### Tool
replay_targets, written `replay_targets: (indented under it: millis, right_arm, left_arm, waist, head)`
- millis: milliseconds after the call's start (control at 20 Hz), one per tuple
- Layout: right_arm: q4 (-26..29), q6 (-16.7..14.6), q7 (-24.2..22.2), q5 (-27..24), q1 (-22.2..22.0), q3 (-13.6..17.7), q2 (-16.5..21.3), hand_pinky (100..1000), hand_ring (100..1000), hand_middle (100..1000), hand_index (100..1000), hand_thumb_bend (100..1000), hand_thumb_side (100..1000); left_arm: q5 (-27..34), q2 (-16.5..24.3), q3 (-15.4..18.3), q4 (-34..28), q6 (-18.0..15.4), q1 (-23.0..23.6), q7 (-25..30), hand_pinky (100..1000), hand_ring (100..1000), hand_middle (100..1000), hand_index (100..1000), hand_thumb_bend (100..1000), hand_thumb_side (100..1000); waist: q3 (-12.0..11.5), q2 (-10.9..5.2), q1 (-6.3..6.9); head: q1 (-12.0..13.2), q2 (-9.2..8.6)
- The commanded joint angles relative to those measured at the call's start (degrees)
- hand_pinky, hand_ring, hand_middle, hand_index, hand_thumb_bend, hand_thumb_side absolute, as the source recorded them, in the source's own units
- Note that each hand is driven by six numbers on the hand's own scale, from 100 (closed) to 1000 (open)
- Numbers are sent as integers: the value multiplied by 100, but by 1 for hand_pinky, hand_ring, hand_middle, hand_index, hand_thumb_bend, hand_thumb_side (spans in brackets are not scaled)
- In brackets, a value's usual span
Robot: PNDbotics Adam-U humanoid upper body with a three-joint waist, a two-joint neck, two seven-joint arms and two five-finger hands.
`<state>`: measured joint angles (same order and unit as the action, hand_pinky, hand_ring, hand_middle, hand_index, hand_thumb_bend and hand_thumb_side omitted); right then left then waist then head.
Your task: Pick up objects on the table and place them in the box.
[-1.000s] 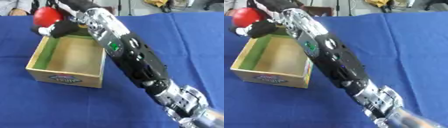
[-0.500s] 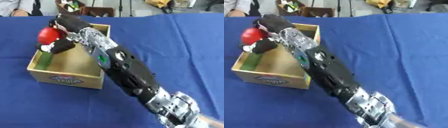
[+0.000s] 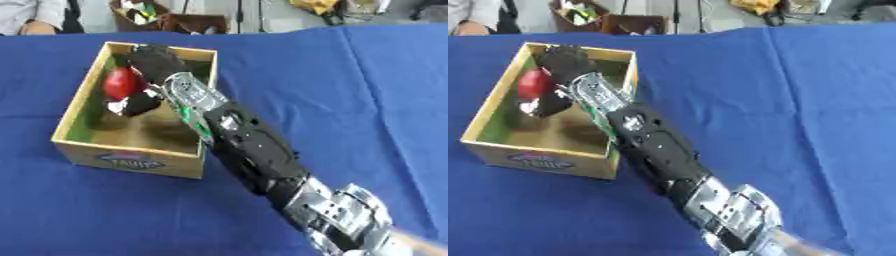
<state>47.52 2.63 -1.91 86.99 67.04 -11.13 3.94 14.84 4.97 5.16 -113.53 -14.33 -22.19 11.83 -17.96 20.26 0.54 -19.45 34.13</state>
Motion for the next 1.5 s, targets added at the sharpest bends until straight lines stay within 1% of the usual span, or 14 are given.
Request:
replay_targets:
  millis: [50,100,200,250,350,400,500,750,1050,1150,1350,1400,1450,1500]
  right_arm:
    - [-293,-35,-55,412,-61,108,-33,609,594,439,602,100,818]
    - [-309,-69,-169,426,-65,119,-40,636,624,521,662,100,835]
    - [-325,-180,-513,412,-63,111,-41,713,738,723,794,100,914]
    - [-321,-258,-733,389,-56,104,-41,746,784,804,876,144,942]
    - [-226,-386,-1132,338,-32,93,-29,776,825,848,923,439,941]
    - [-154,-443,-1300,295,-24,86,-23,780,828,849,925,508,931]
    - [7,-563,-1602,164,-11,52,-5,782,831,852,931,550,923]
    - [560,-701,-1991,-194,31,-76,87,772,821,838,923,534,943]
    - [1484,-652,-2075,-997,102,-84,409,738,788,800,913,532,1000]
    - [1857,-566,-2008,-1426,138,-33,569,719,772,785,909,519,1000]
    - [2565,-352,-1814,-2554,182,66,920,690,753,767,902,458,1000]
    - [2747,-293,-1758,-2843,191,83,1027,681,745,758,900,383,1000]
    - [2925,-235,-1709,-3135,197,97,1131,676,742,753,899,413,1000]
    - [3093,-170,-1676,-3416,199,109,1232,671,738,749,899,397,1000]
  left_arm:
    - [18,43,25,-106,-11,-29,-1,106,326,397,646,100,735]
    - [18,43,26,-106,-10,-28,-2,106,326,397,646,100,736]
    - [18,43,26,-106,-9,-27,-4,106,326,397,646,100,737]
    - [17,44,26,-106,-8,-26,-5,106,326,397,647,100,737]
    - [16,44,24,-106,-5,-25,-5,106,326,397,647,100,737]
    - [15,44,24,-106,-4,-23,-4,106,326,397,646,100,737]
    - [13,48,25,-106,-3,-20,-5,106,326,397,646,100,737]
    - [1,56,27,-106,3,-15,-5,107,326,397,646,100,735]
    - [-18,82,36,-106,7,0,-17,107,326,397,646,100,733]
    - [-27,90,36,-106,9,6,-21,107,326,397,646,100,733]
    - [-47,104,42,-106,12,23,-33,106,326,397,646,100,732]
    - [-52,109,45,-106,12,27,-37,106,326,397,646,100,733]
    - [-55,113,47,-106,12,31,-40,106,326,397,646,100,732]
    - [-60,118,51,-106,13,36,-42,106,326,397,646,100,732]
  waist:
    - [4,-54,32]
    - [9,-55,36]
    - [19,-59,40]
    - [22,-61,41]
    - [29,-67,41]
    - [34,-72,42]
    - [50,-83,45]
    - [92,-123,46]
    - [161,-191,48]
    - [184,-215,51]
    - [231,-255,67]
    - [249,-265,72]
    - [269,-274,76]
    - [289,-282,81]
  head:
    - [17,-68]
    - [20,-70]
    - [28,-69]
    - [32,-67]
    - [40,-62]
    - [45,-62]
    - [56,-60]
    - [90,-56]
    - [173,-16]
    - [210,0]
    - [294,35]
    - [323,47]
    - [354,59]
    - [386,69]
